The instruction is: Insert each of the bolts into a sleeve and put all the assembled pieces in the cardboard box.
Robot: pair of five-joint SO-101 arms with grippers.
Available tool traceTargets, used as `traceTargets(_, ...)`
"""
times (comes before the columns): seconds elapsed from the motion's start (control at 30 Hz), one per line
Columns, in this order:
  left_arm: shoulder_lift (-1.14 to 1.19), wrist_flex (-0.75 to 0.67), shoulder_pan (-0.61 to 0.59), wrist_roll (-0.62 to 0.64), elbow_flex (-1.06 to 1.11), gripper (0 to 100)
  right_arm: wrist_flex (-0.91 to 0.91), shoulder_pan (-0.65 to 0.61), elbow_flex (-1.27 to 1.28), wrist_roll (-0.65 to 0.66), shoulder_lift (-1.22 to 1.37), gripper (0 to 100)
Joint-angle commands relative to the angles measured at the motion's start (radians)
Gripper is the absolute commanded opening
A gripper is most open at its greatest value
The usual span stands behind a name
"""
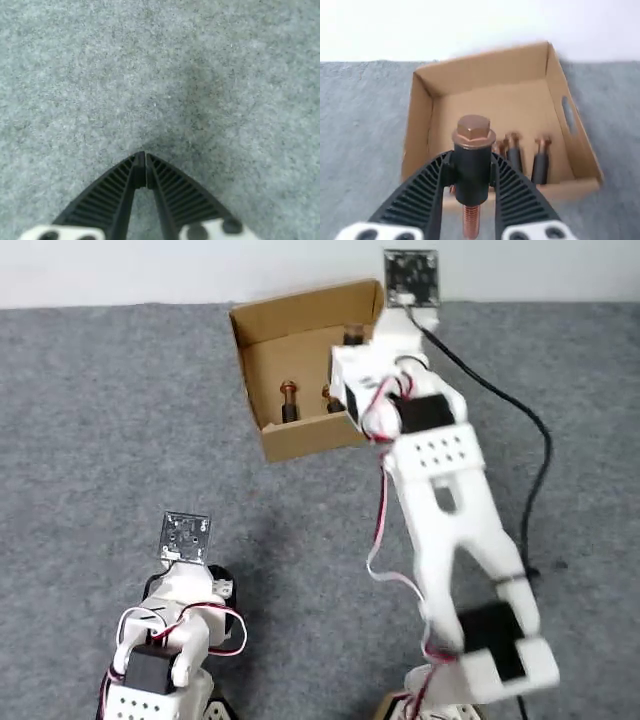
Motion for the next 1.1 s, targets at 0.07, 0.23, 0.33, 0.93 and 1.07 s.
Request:
traceTargets(0.07, -0.005, 0.005, -0.006, -0.006, -0.004, 0, -0.076, 0.007, -0.235, 0.126, 0.214, 0.8)
traceTargets(0.23, -0.005, 0.005, -0.006, -0.006, -0.004, 0, -0.088, 0.007, -0.354, 0.138, 0.423, 0.8)
traceTargets(0.33, -0.005, 0.005, -0.006, -0.006, -0.004, 0, -0.088, 0.007, -0.416, 0.138, 0.524, 0.8)
traceTargets(0.93, -0.005, 0.005, -0.005, -0.006, -0.004, 0, -0.077, 0.007, -0.456, 0.212, 0.765, 11.7)
traceTargets(1.07, -0.005, 0.005, -0.005, -0.006, -0.004, 0, -0.076, 0.002, -0.456, 0.212, 0.759, 16.5)
